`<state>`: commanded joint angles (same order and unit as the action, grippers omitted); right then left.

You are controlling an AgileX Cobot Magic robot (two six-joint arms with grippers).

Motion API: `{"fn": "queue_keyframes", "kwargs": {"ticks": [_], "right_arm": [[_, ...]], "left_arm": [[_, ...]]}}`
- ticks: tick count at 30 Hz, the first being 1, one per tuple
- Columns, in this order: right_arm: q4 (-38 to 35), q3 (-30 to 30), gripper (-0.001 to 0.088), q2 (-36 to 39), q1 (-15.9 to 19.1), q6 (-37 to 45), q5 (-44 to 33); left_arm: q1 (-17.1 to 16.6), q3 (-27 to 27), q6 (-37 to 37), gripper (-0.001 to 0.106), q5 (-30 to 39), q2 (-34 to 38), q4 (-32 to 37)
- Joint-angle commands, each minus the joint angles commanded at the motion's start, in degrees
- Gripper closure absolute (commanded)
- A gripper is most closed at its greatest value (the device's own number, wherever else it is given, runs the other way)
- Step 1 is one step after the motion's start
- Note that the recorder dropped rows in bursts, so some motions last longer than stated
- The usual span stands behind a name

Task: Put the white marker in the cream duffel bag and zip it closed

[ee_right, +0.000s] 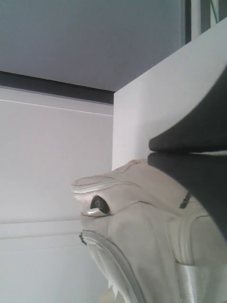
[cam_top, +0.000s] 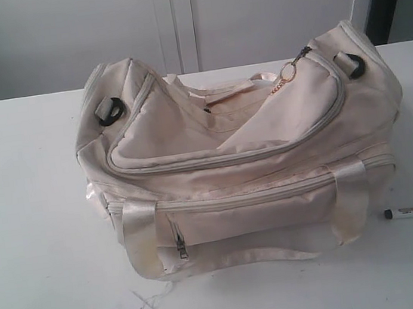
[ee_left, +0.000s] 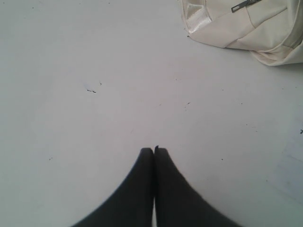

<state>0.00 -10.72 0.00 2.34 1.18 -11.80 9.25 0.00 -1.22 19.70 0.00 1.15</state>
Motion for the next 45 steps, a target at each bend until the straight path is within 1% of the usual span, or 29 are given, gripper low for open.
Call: {"fn": "queue_keyframes", "kwargs": {"ticks": [6,45], "right_arm": [[0.0,0.0,0.0868,0.0,0.0,0.0,4.47],[0.0,0.0,0.0868,0.0,0.0,0.12,4.1]], "left_arm": [[0.0,0.0,0.0,0.105,0.0,0.0,0.0],[0.0,0.0,0.0,0.105,-0.1,0.0,-0.03]]}}
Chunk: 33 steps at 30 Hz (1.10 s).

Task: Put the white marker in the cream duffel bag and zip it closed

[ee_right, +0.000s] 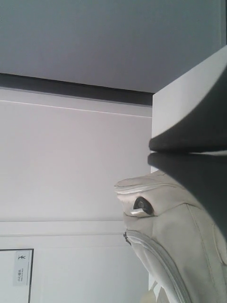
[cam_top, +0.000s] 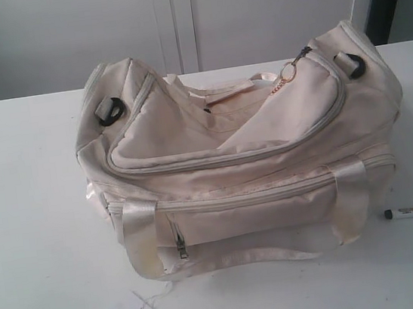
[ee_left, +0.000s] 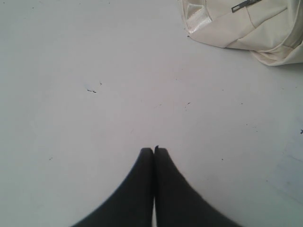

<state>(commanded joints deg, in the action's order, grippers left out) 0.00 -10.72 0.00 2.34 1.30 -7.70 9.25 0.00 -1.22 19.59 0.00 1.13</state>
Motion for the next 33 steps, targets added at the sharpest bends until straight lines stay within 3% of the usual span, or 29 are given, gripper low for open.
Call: {"fn": "queue_keyframes", "kwargs": {"ticks": [6,12,22,33], "right_arm": [[0.0,-0.12,0.0868,0.0,0.0,-0.18,-1.76],[0.0,-0.82,0.0868,4.59,0.0,-0.18,-2.55],[0.0,-6.37,0.0868,15.15,0.0,-0.06,-3.1],[0.0,-11.83,0.0868,22.36,0.0,-0.06,-9.88]], "left_arm": [[0.0,0.0,0.0,0.105,0.0,0.0,0.0],[0.0,0.0,0.0,0.105,0.0,0.0,0.0],[0.0,0.0,0.0,0.105,0.0,0.0,0.0],[0.0,0.0,0.0,0.105,0.0,0.0,0.0]]}}
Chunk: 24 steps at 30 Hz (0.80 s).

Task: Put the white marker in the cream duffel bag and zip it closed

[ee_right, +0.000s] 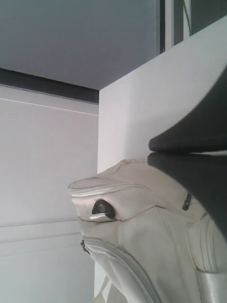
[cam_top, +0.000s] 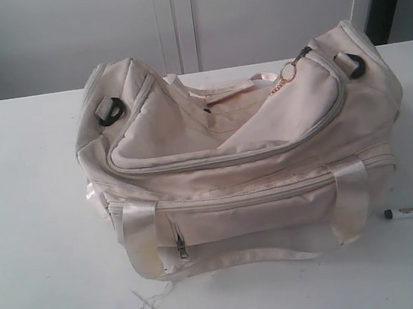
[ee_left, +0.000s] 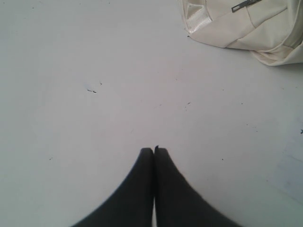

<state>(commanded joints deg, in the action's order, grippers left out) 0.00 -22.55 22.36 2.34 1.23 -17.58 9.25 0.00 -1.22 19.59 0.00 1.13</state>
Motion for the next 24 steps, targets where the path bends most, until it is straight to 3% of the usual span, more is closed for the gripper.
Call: {"fn": "queue_keyframes", "kwargs": {"ticks": [8,24], "right_arm": [[0.0,-4.21,0.0868,2.14,0.0,0.0,-8.5],[0.0,-9.21,0.0868,7.84,0.0,0.0,-15.65]], "left_arm": [[0.0,0.0,0.0,0.105,0.0,0.0,0.0],[0.0,0.0,0.0,0.105,0.0,0.0,0.0]]}}
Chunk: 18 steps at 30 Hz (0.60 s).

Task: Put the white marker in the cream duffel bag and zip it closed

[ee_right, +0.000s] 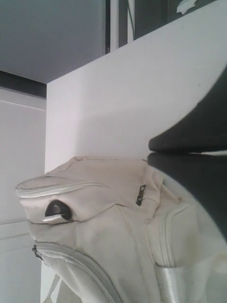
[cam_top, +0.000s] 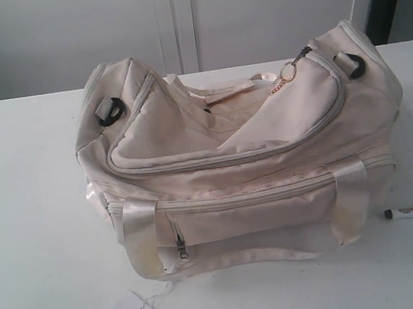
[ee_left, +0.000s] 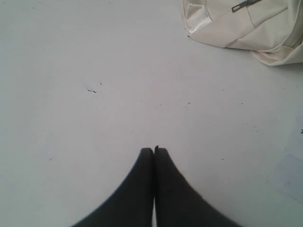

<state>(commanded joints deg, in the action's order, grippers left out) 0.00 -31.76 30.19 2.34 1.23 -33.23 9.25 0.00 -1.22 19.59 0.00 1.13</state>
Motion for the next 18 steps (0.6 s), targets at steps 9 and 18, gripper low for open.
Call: {"fn": "queue_keyframes", "kwargs": {"ticks": [9,18], "right_arm": [[-0.42,-4.67,0.0868,5.61,0.0,-0.16,-7.17],[-0.79,-7.64,0.0868,10.69,0.0,-1.61,-9.8]], "left_arm": [[0.0,0.0,0.0,0.105,0.0,0.0,0.0],[0.0,0.0,0.0,0.105,0.0,0.0,0.0]]}}
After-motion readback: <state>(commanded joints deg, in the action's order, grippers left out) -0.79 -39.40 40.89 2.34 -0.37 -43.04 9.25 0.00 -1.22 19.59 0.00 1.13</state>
